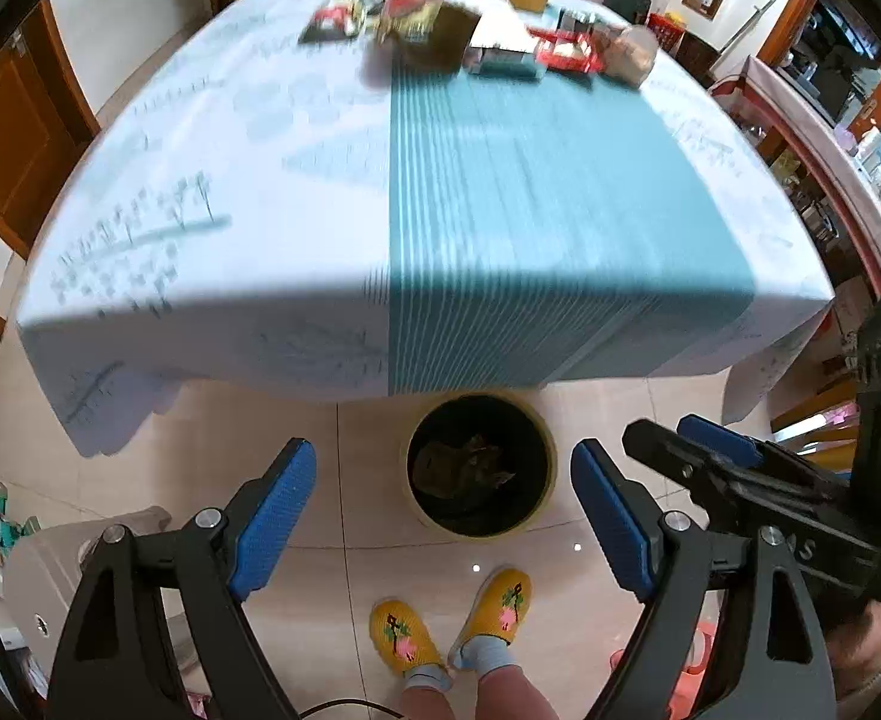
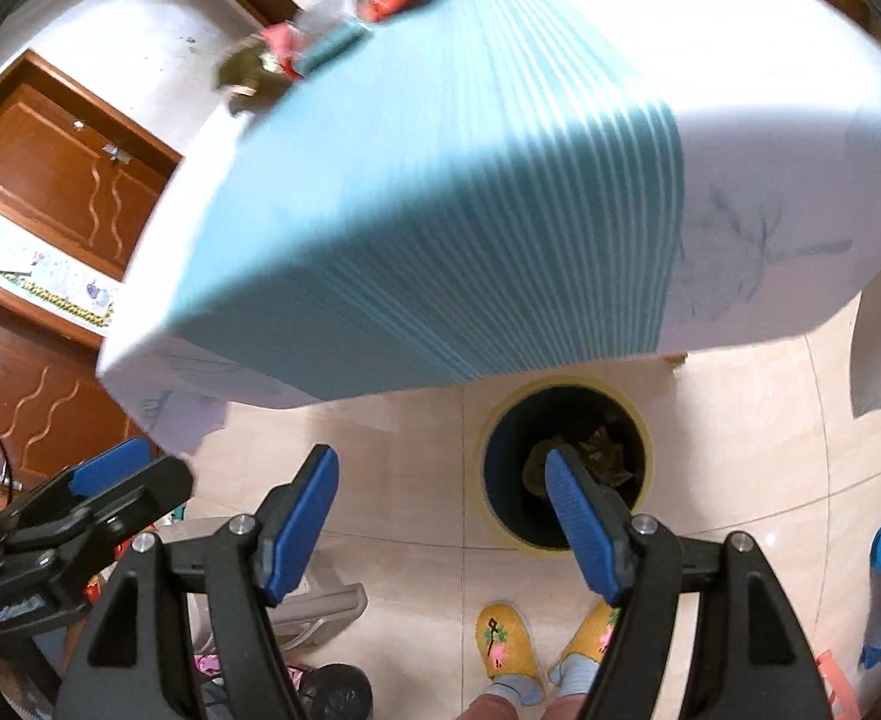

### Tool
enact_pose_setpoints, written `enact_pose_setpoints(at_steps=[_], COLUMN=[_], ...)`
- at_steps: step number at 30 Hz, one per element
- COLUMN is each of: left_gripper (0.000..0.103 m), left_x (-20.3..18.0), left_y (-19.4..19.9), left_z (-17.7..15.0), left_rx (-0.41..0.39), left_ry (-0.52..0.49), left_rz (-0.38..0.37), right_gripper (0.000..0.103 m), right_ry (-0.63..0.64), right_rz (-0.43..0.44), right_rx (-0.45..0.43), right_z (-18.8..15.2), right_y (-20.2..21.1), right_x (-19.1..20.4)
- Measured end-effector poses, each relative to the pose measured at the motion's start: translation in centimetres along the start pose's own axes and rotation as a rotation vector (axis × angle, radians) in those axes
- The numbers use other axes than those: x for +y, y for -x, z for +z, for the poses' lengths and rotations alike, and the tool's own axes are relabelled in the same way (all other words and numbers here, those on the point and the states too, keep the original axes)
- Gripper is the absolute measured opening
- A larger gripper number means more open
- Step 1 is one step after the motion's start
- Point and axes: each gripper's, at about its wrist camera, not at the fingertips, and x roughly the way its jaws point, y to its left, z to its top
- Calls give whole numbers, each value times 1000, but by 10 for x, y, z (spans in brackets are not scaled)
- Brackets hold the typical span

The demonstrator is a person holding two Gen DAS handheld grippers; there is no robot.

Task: Collect trash
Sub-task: 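Raise both empty tools back toward the table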

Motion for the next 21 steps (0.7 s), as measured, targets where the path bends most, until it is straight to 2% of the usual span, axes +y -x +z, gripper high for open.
enact_pose_setpoints(at_steps=[10,21], left_gripper=[86,86], left_x=[-19,-30], left_y=[83,165], left_z=[48,98], left_rx=[-97,-191], left_ry=[-20,21], left_rz=[-4,12], right_gripper=[72,72], right_ry=[116,264], right_rz=[20,-27], right_rx=[-29,-151], right_z=[27,71], right_y=[83,167], right_x=[46,78])
